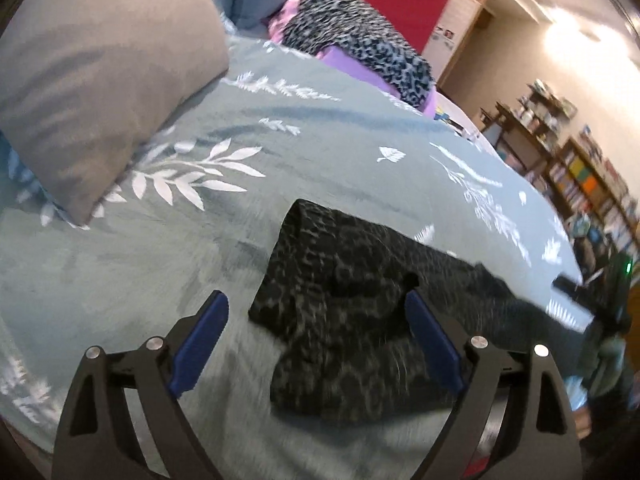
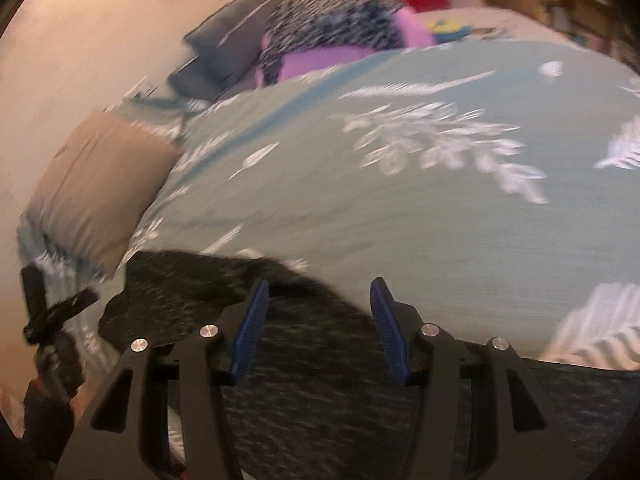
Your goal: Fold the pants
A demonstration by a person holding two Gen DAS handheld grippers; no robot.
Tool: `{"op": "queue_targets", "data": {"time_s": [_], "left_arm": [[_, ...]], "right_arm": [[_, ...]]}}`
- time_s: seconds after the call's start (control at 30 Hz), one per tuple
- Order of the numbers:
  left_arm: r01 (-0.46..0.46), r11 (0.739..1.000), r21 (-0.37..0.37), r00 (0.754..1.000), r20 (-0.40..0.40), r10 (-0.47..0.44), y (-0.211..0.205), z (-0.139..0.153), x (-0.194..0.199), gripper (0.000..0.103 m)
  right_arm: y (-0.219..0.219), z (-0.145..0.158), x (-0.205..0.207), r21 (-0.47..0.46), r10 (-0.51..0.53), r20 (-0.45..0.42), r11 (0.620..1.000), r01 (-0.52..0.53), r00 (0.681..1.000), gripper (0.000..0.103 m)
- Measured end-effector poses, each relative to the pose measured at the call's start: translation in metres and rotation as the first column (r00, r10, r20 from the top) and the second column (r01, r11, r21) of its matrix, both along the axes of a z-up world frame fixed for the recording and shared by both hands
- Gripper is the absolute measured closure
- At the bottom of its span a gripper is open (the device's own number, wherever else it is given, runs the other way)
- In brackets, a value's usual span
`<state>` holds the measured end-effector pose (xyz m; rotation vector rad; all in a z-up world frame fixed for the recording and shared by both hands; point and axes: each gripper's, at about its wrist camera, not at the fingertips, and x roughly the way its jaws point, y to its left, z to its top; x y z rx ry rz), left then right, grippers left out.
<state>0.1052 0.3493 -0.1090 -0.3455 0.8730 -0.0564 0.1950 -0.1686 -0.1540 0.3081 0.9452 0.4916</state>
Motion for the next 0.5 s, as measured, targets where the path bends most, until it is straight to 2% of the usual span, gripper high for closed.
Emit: {"op": "queue_targets", "data": {"time_s": [0.2, 0.33, 0.5], "left_arm": [[-0.028, 0.996, -0.083, 0.997, -0.068, 0.023, 0.012, -0.019, 0.035, 0.014], [0.012, 0.997, -0.079, 0.995, -0.097, -0.020, 0.005, -0.023, 0.051, 0.014], [0.060, 0.998, -0.014, 0.983, -0.174, -0.061, -0.008, -0.034, 0.066, 0.014]], "right_arm": [[0.050, -0.014, 0.017, 0.046, 0.116, -0.065, 0.993, -0.113, 0.991, 0.049], [0.078, -0.025, 0.027, 0.046, 0.179, -0.096, 0.983, -0.175, 0.979, 0.049], [0.094, -0.049, 0.046, 0.068, 0.218, -0.171, 0.975, -0.210, 0.961, 0.049]]}}
